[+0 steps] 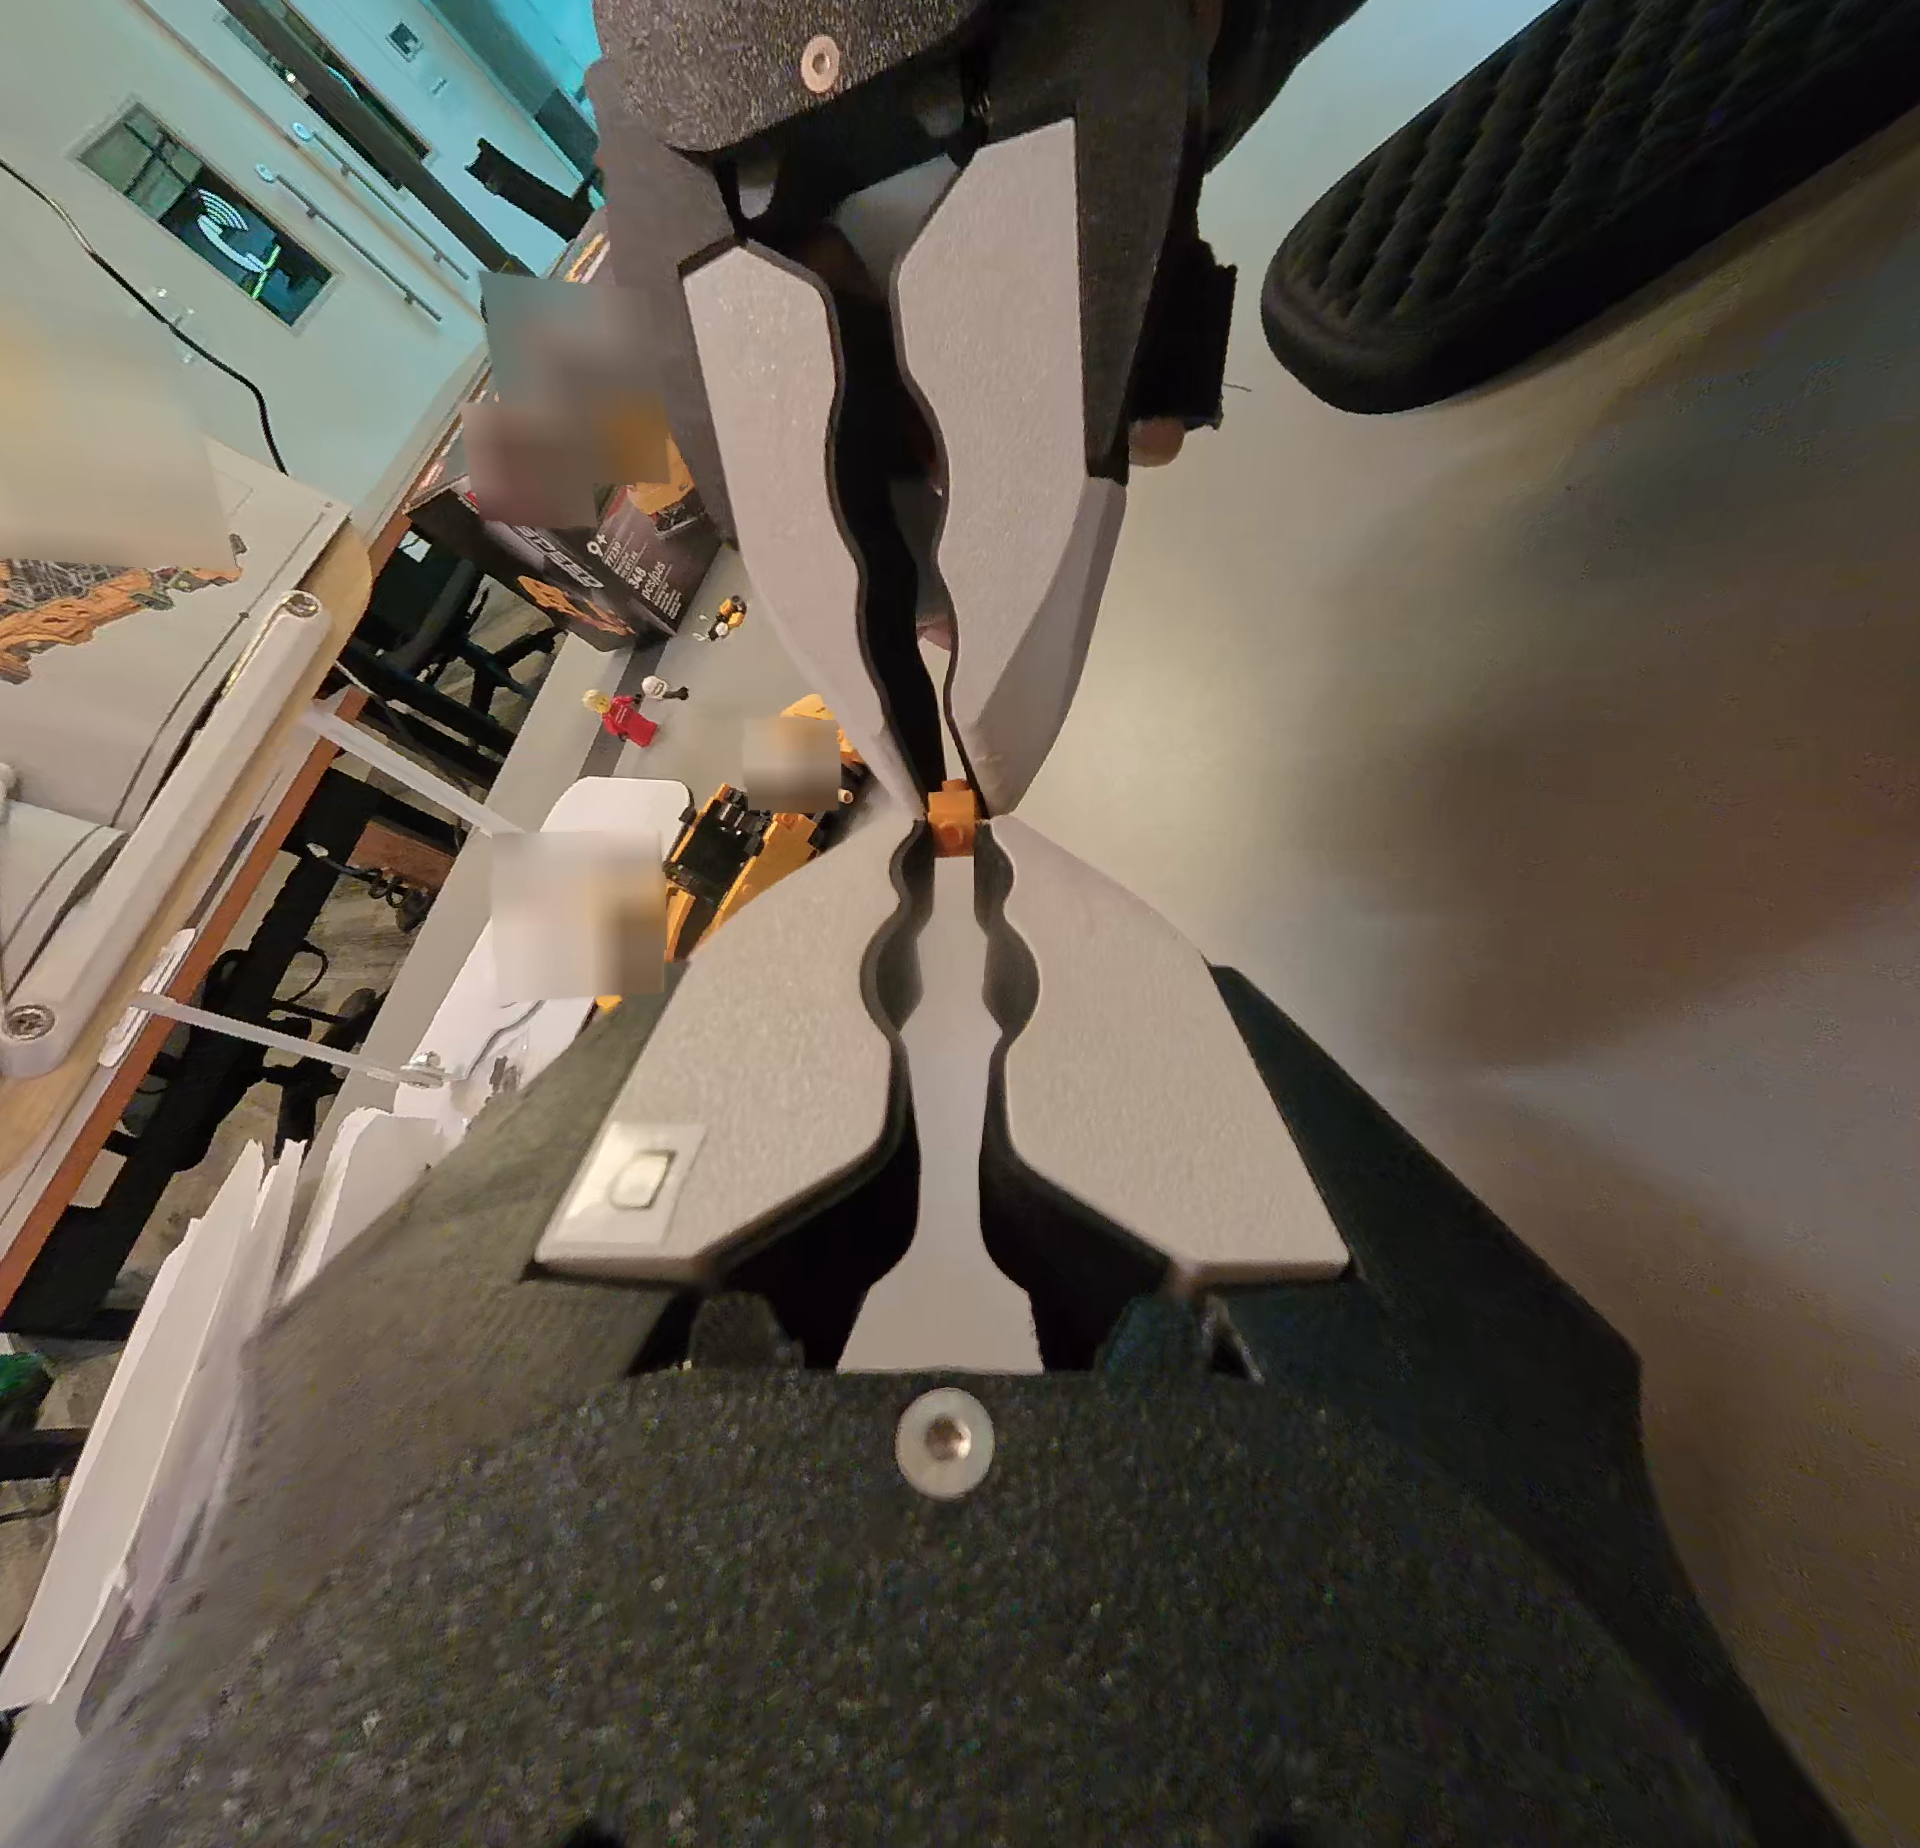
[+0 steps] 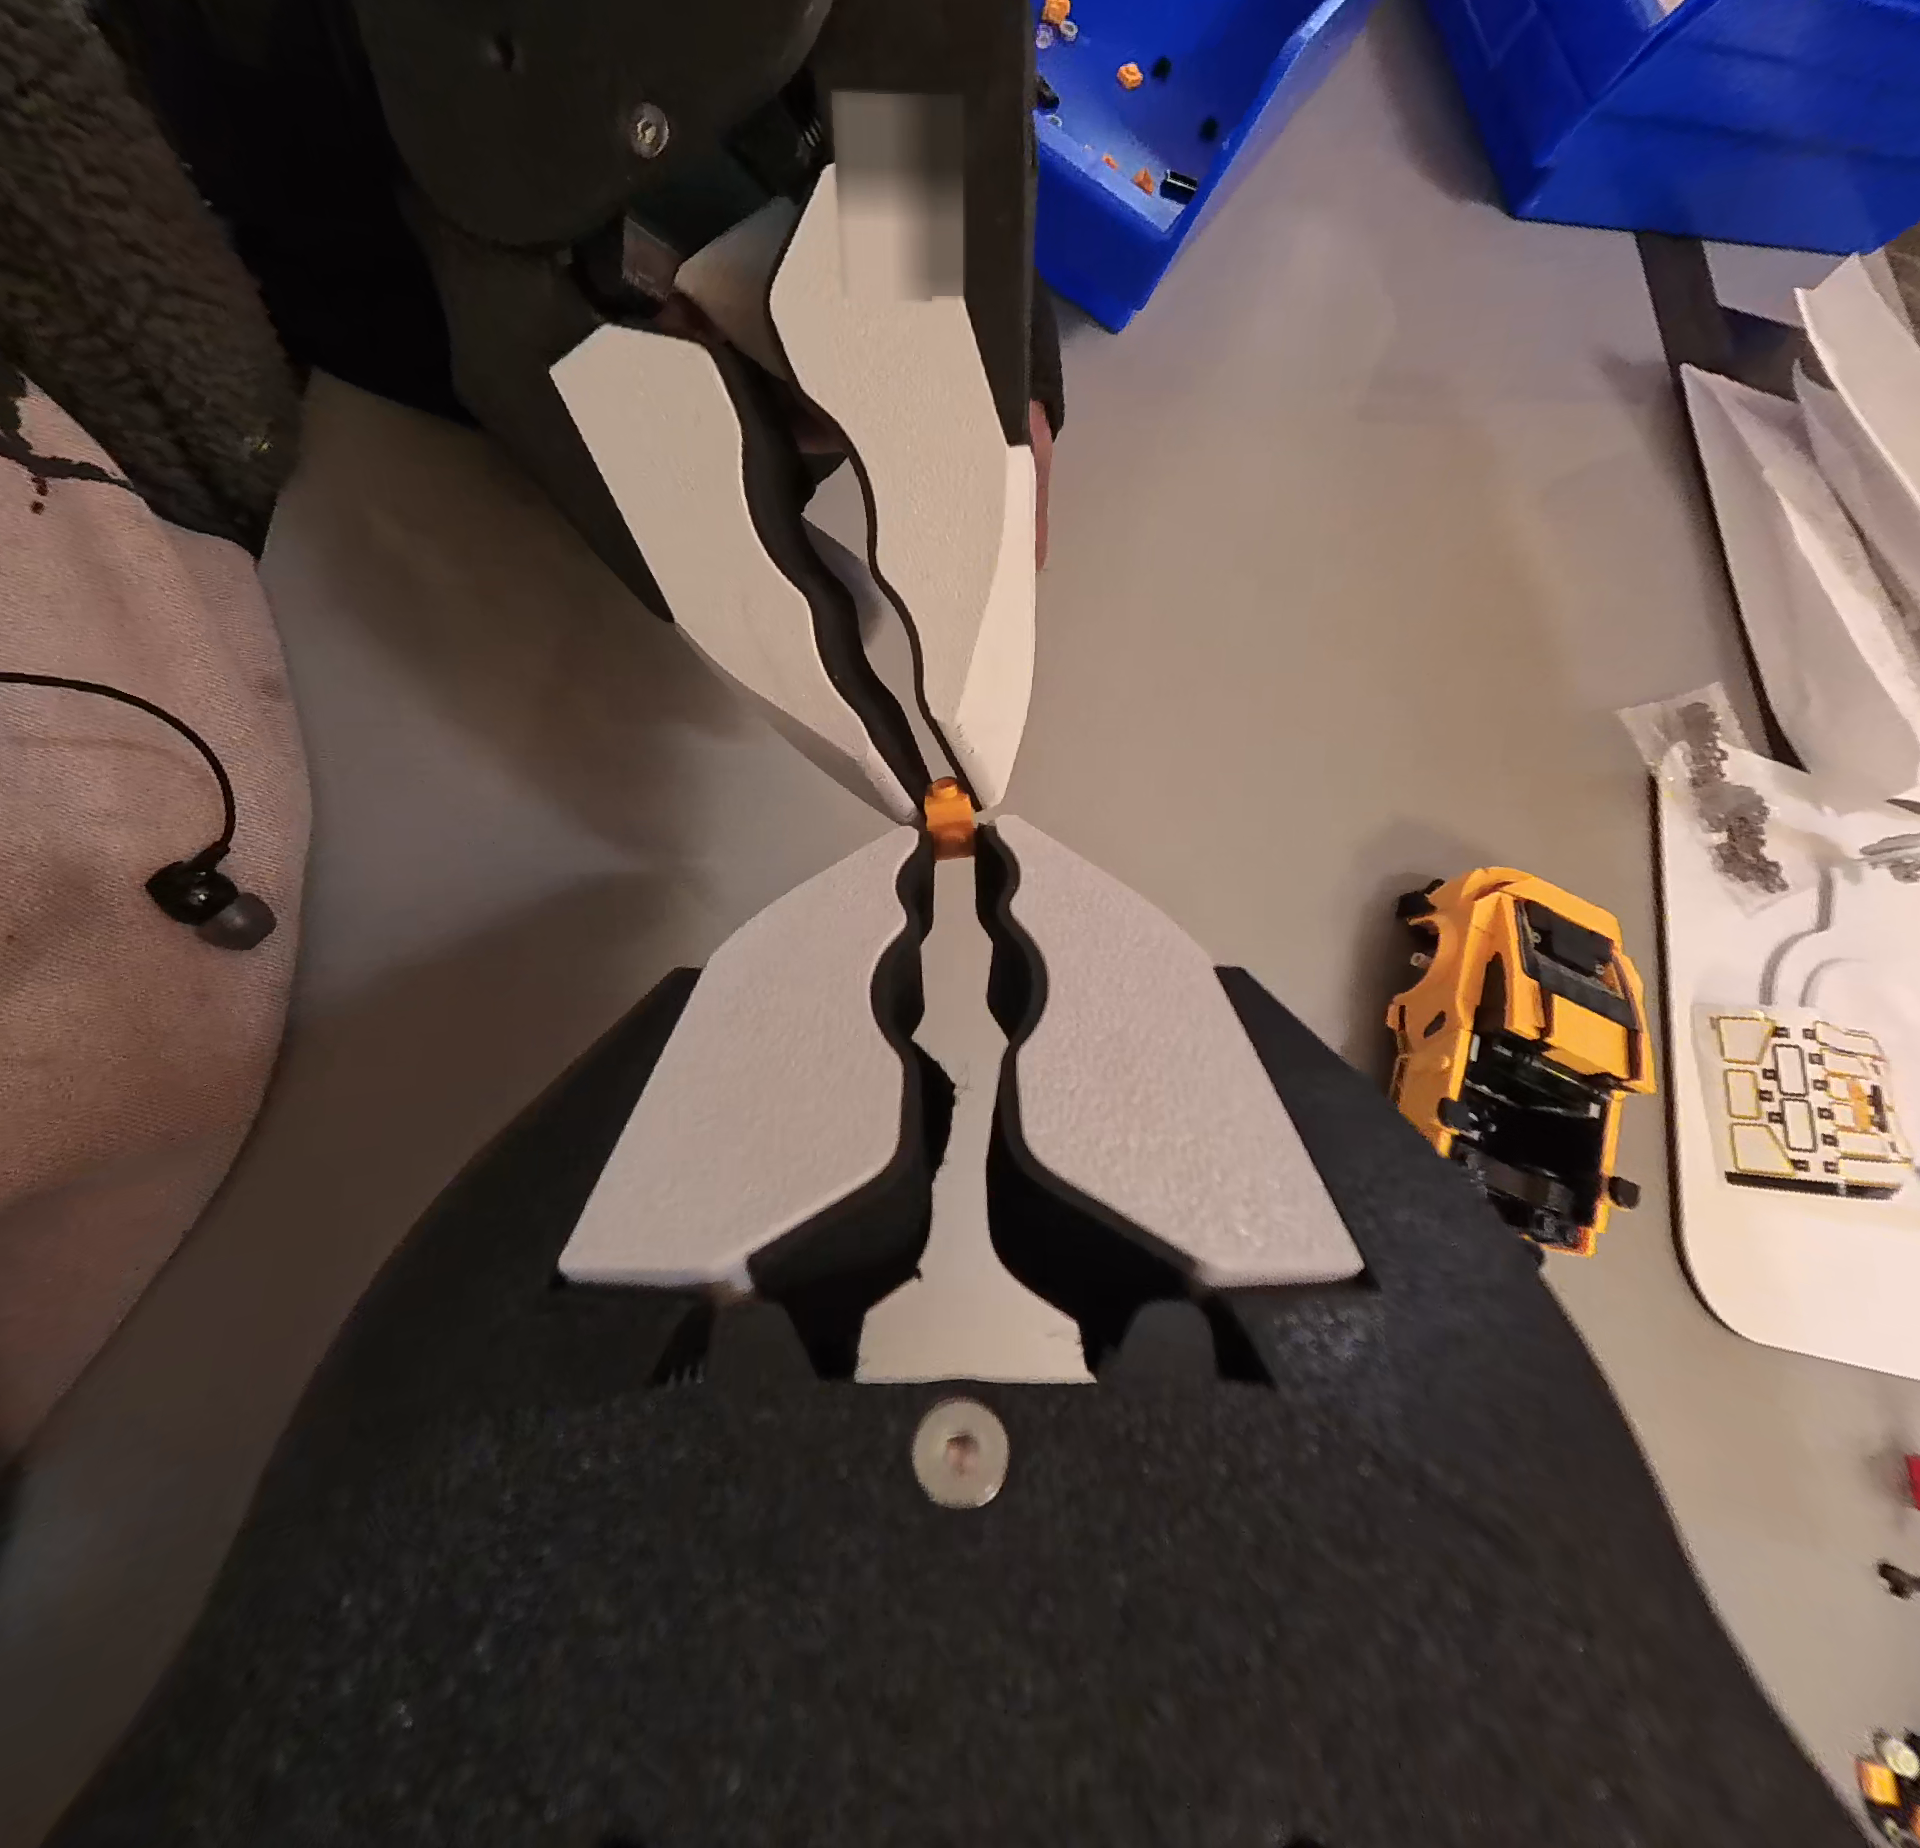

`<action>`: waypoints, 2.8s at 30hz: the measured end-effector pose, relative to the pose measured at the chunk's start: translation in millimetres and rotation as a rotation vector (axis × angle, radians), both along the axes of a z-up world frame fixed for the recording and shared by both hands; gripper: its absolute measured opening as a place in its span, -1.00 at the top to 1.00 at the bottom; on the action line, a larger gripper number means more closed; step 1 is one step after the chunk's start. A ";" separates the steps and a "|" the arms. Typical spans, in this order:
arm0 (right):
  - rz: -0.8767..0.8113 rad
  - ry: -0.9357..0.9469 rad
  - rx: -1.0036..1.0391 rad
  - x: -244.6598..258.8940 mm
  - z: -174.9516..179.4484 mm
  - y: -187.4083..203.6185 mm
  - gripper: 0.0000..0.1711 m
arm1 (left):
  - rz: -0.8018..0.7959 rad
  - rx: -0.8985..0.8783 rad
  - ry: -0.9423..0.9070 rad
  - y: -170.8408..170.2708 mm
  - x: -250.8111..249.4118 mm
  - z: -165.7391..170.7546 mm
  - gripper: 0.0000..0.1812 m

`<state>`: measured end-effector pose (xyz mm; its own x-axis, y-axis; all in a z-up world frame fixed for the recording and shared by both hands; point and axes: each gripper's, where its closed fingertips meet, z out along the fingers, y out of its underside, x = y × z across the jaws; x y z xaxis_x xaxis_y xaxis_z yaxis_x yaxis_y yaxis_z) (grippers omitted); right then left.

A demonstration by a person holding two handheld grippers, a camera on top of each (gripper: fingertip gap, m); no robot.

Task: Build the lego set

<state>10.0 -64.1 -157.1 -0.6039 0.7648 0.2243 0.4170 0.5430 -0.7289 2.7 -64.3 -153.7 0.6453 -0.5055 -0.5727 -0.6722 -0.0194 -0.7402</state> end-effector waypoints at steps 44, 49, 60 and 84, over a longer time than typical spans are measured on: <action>0.039 0.048 -0.465 0.8 40.6 -15.6 0.91 | -0.321 -0.202 -0.858 -13.6 12.4 37.5 0.92; 0.051 0.014 -0.406 4.3 34.3 -13.7 0.91 | -0.306 -0.213 -0.814 -11.7 15.7 31.6 0.92; 0.101 -0.131 -0.216 11.5 13.7 -11.0 0.91 | -0.260 -0.285 -0.685 -9.3 22.6 9.7 0.91; 0.120 -0.106 -0.254 8.4 8.0 -9.4 0.91 | -0.237 -0.314 -0.663 -7.4 20.8 1.6 0.92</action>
<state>18.4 -73.5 -149.1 -0.7033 0.7101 -0.0342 0.4421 0.3992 -0.8033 23.6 -71.7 -152.0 0.6576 -0.7481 0.0890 -0.1024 -0.2058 -0.9732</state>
